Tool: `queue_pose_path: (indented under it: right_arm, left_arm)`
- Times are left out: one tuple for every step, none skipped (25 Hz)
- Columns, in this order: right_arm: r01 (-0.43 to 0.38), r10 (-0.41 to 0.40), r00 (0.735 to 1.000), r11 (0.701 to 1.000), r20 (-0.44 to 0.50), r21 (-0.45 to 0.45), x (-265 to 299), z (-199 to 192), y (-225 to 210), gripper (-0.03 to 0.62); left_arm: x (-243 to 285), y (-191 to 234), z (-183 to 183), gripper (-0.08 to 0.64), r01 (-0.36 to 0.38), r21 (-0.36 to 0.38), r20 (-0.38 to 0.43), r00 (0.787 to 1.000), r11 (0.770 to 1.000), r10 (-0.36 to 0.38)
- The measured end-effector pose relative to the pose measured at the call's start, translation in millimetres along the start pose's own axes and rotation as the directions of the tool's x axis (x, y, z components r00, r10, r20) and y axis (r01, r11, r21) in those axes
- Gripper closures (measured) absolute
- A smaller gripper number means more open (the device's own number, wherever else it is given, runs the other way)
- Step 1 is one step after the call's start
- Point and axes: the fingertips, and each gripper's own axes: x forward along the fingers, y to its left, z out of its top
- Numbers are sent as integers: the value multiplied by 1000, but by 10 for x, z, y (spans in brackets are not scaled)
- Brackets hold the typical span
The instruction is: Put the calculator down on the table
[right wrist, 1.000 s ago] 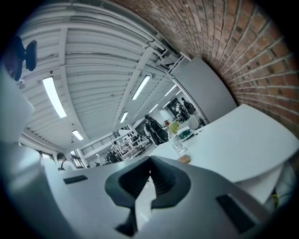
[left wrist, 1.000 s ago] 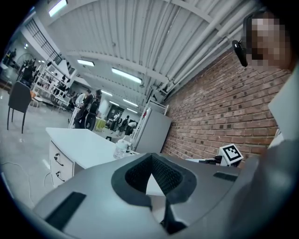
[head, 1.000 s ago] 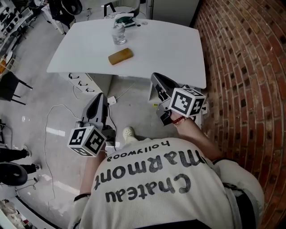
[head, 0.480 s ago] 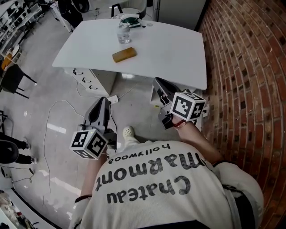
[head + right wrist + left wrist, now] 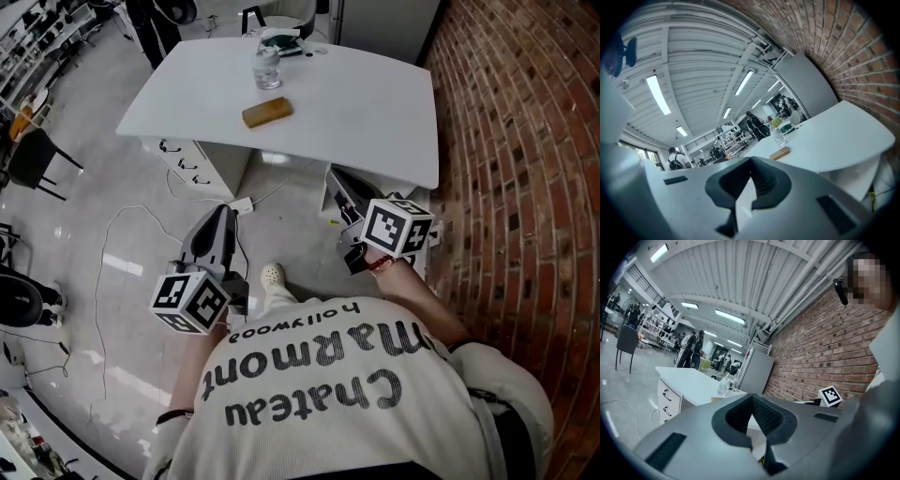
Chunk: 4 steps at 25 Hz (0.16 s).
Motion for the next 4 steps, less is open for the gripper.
queue_pose_path:
  right_arm:
    - [0,0,1000,1000,-2,2,10,-5,-4,600]
    - [-1,1,1000,1000,-4,3,21,-9,-6,601]
    - [-2,2,1000,1000,-6,4,33,-14,-7,601]
    - [-3,3,1000,1000,-7,5,45,-18,-9,600]
  left_arm:
    - [2,9,-1,558,-2,-1,-1,1000,1000,2]
    - [5,19,-2,558,-4,-2,-1,1000,1000,4]
    - [10,30,-2,560,-6,-3,-2,1000,1000,6]
    - [15,40,-3,560,-8,-4,-2,1000,1000,8]
